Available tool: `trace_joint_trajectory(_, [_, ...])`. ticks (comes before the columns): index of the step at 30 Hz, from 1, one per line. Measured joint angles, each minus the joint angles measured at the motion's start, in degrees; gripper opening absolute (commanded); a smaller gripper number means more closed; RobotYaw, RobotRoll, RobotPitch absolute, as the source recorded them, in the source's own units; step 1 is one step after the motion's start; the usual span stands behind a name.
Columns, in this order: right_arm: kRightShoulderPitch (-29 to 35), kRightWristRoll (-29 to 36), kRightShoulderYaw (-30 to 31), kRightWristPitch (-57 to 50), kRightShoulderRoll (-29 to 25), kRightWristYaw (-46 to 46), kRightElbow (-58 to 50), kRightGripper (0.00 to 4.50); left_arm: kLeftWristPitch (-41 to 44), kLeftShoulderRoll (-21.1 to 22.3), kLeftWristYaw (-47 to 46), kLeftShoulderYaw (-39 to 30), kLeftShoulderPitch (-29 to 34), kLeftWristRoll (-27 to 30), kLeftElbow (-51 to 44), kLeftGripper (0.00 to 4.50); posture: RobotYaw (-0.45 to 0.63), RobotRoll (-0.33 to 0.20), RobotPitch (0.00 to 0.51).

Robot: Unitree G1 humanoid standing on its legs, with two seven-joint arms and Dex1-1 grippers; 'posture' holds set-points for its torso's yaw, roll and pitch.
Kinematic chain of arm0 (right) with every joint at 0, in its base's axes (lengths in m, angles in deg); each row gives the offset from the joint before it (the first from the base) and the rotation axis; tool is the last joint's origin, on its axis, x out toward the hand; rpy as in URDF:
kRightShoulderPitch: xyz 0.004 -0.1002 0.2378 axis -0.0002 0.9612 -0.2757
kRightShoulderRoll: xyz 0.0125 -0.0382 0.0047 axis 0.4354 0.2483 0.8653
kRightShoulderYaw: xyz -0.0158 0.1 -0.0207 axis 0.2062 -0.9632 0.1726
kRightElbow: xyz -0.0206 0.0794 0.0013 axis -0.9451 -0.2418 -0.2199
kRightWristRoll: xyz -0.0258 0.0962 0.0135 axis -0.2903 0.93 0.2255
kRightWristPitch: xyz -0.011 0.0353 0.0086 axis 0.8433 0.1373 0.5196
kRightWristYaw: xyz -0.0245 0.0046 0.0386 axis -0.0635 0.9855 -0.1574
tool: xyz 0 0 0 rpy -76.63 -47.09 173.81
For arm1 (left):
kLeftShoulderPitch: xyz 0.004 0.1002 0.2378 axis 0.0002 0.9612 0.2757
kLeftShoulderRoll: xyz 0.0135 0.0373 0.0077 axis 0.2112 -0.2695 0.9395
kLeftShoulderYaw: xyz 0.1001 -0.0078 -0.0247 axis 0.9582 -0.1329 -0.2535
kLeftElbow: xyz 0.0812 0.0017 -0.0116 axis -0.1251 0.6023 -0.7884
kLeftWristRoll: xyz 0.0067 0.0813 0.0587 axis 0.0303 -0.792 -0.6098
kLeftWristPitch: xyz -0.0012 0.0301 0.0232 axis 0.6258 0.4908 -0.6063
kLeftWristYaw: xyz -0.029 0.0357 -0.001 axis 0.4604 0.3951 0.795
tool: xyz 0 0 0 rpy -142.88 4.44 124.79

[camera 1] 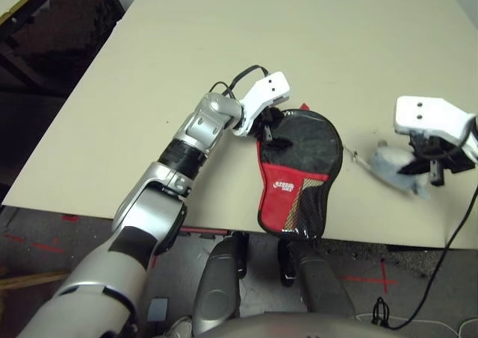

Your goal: Store the ping-pong paddle in its case and zip it.

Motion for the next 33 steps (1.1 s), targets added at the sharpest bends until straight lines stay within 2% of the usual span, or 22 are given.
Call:
trace_joint_trajectory(7, [6.6, 8.8, -5.8, 1.4, -2.6, -1.8, -6.9, 0.12, -0.7, -0.4, 0.6, 0.4, -0.1, 0.1, 0.2, 4.5, -0.16, 0.0, 0.275])
trace_joint_trajectory(12, [9.2, 10.7, -7.3, 3.6, -3.5, -1.8, -8.4, 0.12, -1.4, -1.2, 0.6, 0.4, -0.5, 0.1, 1.5, 4.5, -0.16, 0.0, 0.276])
trace_joint_trajectory(15, [7.7, 9.9, -5.9, 3.8, -0.8, -1.6, -7.5, 0.12, -1.8, -1.3, 0.6, 0.3, -0.7, 0.1, 2.4, 4.5, -0.16, 0.0, 0.276])
trace_joint_trajectory(20, [3.0, 3.9, 0.0, 5.1, 6.6, 0.1, -0.8, 0.1, -2.3, -0.2, 1.9, 0.2, -1.5, 0.0, 1.5, 4.5, -0.15, 0.0, 0.276])
trace_joint_trajectory(29, [-2.2, 0.5, 3.0, 4.7, 12.1, 0.3, 3.6, 0.09, 4.5, 5.6, 17.3, 0.9, -2.6, 3.3, -9.7, 4.5, -0.15, 0.0, 0.268])
trace_joint_trajectory(33, [-3.7, -0.6, 3.1, 4.6, 14.1, 1.0, 5.0, 0.08, 7.1, 6.3, 20.9, 2.3, -1.6, 4.6, -14.2, 4.5, -0.15, 0.0, 0.265])
